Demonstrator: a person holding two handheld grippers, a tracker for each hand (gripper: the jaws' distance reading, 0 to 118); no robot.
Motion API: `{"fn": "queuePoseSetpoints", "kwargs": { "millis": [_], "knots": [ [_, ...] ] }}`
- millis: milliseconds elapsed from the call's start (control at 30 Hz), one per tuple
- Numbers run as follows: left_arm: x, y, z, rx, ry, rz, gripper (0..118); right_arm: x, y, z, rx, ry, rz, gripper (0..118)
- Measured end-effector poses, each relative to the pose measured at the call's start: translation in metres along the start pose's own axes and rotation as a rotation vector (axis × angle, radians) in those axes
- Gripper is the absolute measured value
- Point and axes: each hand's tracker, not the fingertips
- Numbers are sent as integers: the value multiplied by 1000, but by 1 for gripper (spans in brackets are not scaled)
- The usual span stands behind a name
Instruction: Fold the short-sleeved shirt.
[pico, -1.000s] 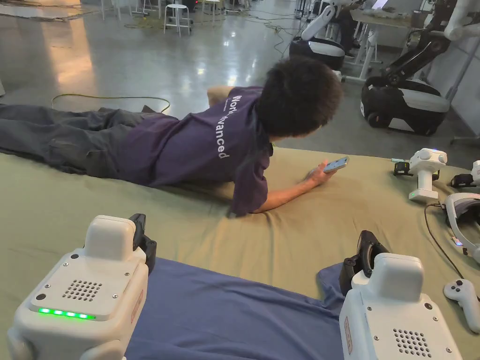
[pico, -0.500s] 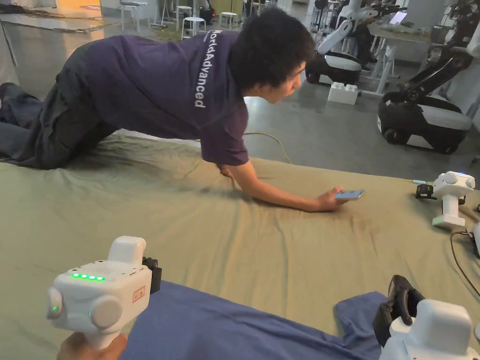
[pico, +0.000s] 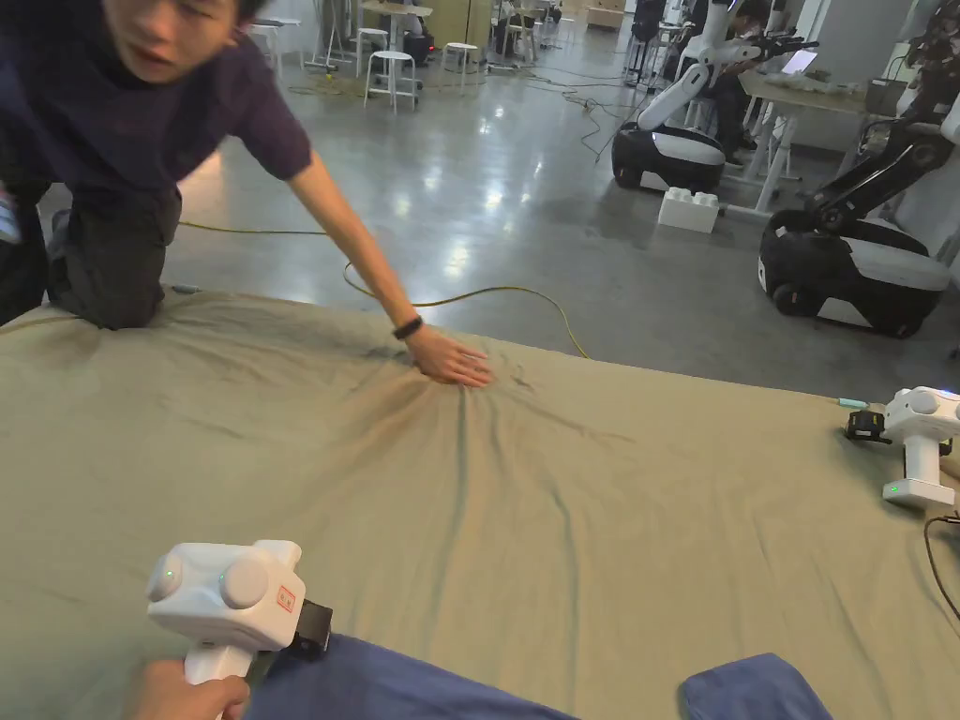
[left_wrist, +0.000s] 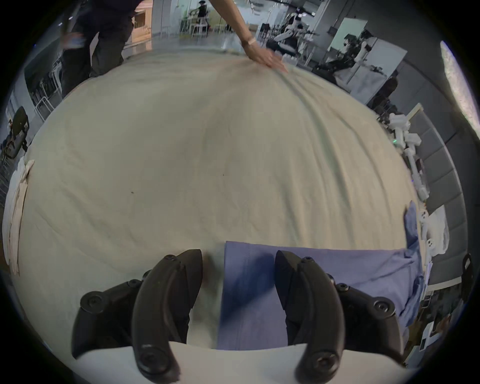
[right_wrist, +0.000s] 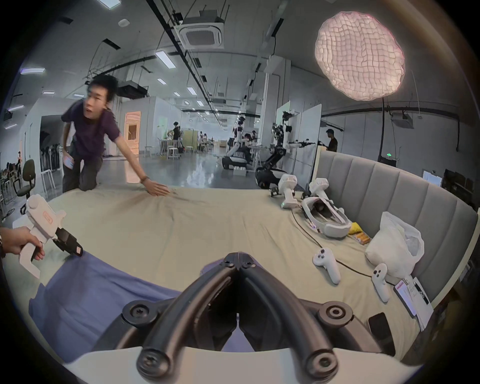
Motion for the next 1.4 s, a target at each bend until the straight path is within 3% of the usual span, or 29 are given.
{"fn": "queuePoseSetpoints", "kwargs": {
  "millis": [200, 267, 300, 333, 433, 467, 500, 533, 567, 700, 767, 900, 967, 1000, 1033, 1067, 1100, 1233, 1400],
  "knots": [
    [31, -6, 1, 36, 127, -128, 58, 14, -12, -15, -79, -21, -38, 0],
    [38, -11, 4, 56, 118, -194, 40, 22, -15, -27, -119, -12, -61, 0],
    [38, -12, 7, 57, 107, -190, 20, 27, -16, -33, -144, -15, -60, 0],
    [37, -15, 11, 57, 76, -181, 9, 32, -15, -43, -186, -17, -47, 0],
    [33, -23, 22, 85, 52, -156, 6, 50, -12, -83, -313, -8, -4, 2],
    [30, -25, 27, 98, 41, -148, 6, 57, -10, -99, -366, -5, -10, 13],
    [28, -30, 34, 119, 38, -138, 6, 64, -9, -117, -418, 5, -21, 46],
    [27, -34, 40, 139, 30, -127, 6, 69, -8, -131, -466, 19, -34, 66],
    [26, -39, 47, 159, 16, -115, 6, 75, -7, -146, -499, 47, -42, 66],
    [22, -62, 78, 246, -17, -92, 6, 84, -14, -205, -642, 37, 89, 66],
    [20, -69, 84, 260, -15, -80, 6, 87, -21, -226, -704, 71, 89, 66],
    [20, -85, 97, 283, -14, -70, 6, 93, -47, -259, -857, 122, 1, 66],
    [19, -91, 98, 281, -19, -59, 6, 94, -46, -254, -824, 110, 11, 64],
    [19, -92, 98, 281, -19, -56, 6, 92, -44, -253, -819, 103, 9, 58],
    [20, -93, 98, 278, -17, -57, 6, 90, -43, -253, -818, 99, 9, 43],
    [20, -95, 98, 274, -12, -61, 6, 88, -42, -249, -806, 107, 17, 19],
    [21, -96, 98, 274, -6, -67, 6, 86, -42, -247, -792, 120, 38, 3],
    [22, -98, 104, 274, -7, -61, 6, 83, -42, -237, -769, 134, 58, 2],
    [18, -102, 124, 296, -19, -69, 6, 99, -11, -185, -622, 130, -2, 2]
  ]
}}
